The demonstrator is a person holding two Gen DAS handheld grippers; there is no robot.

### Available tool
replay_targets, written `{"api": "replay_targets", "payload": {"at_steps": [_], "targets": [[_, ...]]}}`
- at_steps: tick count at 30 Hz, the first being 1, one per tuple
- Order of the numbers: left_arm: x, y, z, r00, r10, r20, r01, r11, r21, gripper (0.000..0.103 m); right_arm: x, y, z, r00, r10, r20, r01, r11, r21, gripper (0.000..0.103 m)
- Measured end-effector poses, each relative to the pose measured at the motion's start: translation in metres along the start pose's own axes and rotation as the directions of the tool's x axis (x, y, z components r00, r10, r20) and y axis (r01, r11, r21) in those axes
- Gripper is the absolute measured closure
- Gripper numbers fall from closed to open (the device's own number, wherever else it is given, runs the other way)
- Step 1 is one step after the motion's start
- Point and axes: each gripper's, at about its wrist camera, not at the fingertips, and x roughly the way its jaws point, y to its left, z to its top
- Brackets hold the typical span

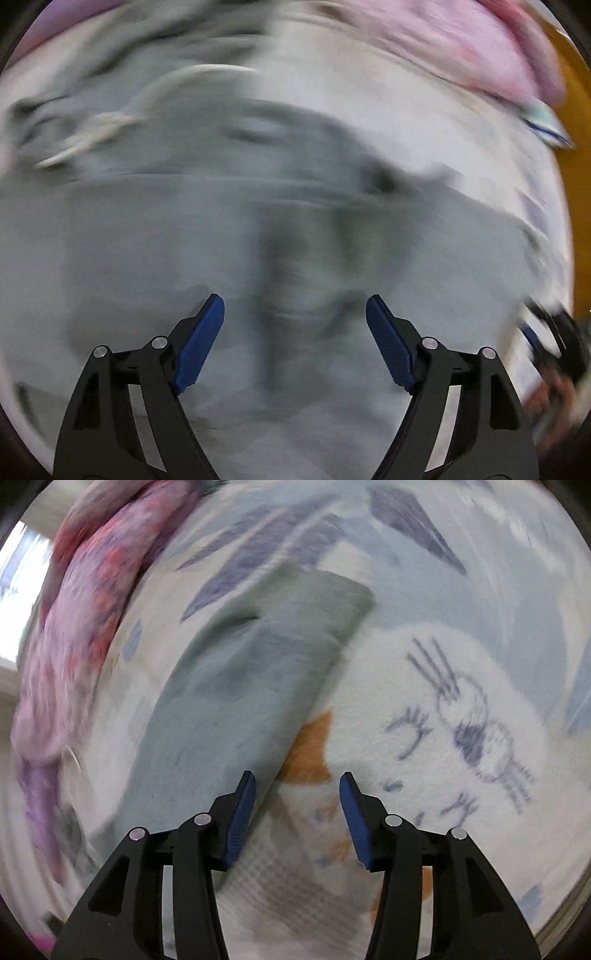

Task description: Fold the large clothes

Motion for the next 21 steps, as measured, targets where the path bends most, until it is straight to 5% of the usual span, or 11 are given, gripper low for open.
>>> {"api": "replay_targets", "payload": {"at_steps": [3,7,10,11,13,18,21], "targets": [[-0.011,-0.027,-0.013,0.990,-0.137,0.016,0.134,0.985,0.110,0.022,0.007,0.000,0.015,0.998,0.054,0.007,-0.055,0.998,0.044,0.045],[-0.028,-0.016,-0.016,0.964,-0.263,0.026,0.261,0.963,0.062,0.022,0.016,-0.003,0.034,0.993,0.105,0.060,-0.112,0.984,0.135,0.037],[-0.044,0.009,-0.013,0.974,-0.215,0.070,0.217,0.976,-0.013,0.022,0.015,-0.007,0.040,0.985,0.134,0.105,-0.151,0.971,0.185,0.043],[-0.049,0.020,-0.009,0.977,-0.195,0.086,0.199,0.979,-0.047,0.022,0.013,-0.008,0.042,0.984,0.141,0.112,-0.159,0.971,0.178,0.070],[-0.064,0.047,-0.007,0.986,-0.109,0.127,0.125,0.985,-0.123,0.022,0.010,-0.003,0.044,0.972,0.206,0.113,-0.223,0.961,0.165,0.095],[-0.085,0.105,-0.001,0.987,0.055,0.149,-0.013,0.962,-0.272,0.022,-0.030,0.067,0.029,0.943,0.306,0.134,-0.293,0.950,-0.110,0.098],[-0.098,0.129,-0.005,0.981,0.090,0.174,-0.029,0.946,-0.324,0.022,-0.051,0.134,-0.006,0.917,0.392,0.071,-0.352,0.882,-0.312,0.099]]}}
